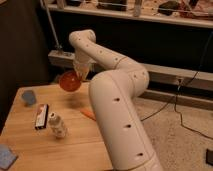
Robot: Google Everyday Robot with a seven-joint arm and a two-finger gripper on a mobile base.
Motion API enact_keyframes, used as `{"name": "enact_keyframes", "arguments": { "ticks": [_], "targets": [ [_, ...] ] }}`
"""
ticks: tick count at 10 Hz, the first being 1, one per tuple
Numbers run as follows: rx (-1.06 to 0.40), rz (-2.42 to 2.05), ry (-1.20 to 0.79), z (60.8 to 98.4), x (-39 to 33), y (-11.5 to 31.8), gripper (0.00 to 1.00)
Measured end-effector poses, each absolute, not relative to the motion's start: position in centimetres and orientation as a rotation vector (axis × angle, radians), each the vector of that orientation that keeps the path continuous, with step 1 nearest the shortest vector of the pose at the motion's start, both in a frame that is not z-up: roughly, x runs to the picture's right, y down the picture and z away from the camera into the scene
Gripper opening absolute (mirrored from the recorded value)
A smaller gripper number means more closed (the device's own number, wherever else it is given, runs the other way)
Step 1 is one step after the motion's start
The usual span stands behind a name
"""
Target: Pick up the ceramic bowl
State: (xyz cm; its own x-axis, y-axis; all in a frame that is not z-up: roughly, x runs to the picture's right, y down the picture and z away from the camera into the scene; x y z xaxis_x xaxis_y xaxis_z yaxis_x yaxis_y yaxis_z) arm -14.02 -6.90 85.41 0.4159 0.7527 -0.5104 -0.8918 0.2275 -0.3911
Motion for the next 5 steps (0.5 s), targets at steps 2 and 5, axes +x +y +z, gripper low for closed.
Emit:
{"name": "enact_keyframes", "arguments": {
  "ticks": [2,5],
  "targets": [
    [-0.694,1.136,0.205,83.5,-13.7,-5.4,0.00],
    [-0.689,1.140,0.188,82.3,-13.7,-4.1,0.00]
  ]
}}
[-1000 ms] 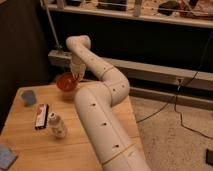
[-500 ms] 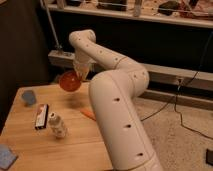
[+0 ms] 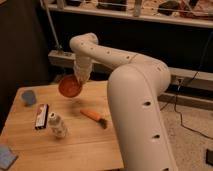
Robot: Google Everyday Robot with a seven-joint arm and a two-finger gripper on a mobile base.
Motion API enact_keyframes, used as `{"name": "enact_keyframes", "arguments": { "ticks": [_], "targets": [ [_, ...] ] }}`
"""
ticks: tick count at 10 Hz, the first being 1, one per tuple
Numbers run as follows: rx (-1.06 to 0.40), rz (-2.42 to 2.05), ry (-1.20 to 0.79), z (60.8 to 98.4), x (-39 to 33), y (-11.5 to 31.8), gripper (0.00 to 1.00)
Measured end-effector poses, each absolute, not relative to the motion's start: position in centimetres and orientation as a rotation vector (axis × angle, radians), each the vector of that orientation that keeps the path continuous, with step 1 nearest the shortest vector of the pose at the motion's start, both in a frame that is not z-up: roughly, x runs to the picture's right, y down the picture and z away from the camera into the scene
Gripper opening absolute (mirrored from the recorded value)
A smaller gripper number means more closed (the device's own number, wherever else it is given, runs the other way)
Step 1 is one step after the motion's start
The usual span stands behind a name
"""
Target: Pick up the ceramic bowl
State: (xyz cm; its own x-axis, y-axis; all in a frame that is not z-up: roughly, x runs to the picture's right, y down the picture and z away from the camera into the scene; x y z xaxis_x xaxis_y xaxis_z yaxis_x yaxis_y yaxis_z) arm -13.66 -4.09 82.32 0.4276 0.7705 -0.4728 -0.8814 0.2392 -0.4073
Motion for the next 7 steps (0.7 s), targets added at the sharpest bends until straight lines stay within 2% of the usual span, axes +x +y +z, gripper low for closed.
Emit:
{"name": "enact_keyframes", "arguments": {
  "ticks": [7],
  "targets": [
    [-0.678,1.176,0.157,81.46,-13.05,-3.66,0.00]
  ]
}}
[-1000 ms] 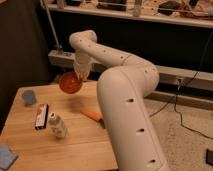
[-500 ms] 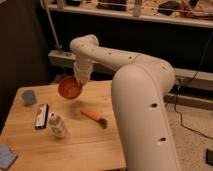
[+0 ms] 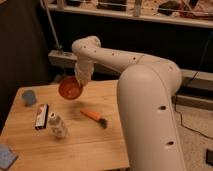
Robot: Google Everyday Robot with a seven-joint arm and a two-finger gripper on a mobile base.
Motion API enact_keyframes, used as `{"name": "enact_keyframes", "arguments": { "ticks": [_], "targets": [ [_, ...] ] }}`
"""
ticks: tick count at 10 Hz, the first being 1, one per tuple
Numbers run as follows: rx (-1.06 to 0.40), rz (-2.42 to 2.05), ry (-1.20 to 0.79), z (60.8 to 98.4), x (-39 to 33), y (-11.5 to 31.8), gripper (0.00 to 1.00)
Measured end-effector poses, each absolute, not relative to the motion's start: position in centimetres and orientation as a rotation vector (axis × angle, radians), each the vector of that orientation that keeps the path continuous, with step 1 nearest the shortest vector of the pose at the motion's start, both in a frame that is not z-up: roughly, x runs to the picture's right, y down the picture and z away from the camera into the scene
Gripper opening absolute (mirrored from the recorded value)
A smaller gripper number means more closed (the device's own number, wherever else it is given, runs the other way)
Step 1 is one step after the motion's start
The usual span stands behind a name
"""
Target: Pick up the ceramic bowl
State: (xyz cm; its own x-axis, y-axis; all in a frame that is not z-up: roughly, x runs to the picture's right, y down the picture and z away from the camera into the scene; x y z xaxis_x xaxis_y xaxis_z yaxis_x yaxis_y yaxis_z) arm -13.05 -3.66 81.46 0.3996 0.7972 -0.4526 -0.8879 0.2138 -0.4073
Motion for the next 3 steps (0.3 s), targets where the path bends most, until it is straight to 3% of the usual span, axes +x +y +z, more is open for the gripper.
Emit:
{"name": "enact_keyframes", "arguments": {
  "ticks": [3],
  "targets": [
    [-0.678,1.179,0.152,81.34,-13.09,-3.71,0.00]
  ]
}}
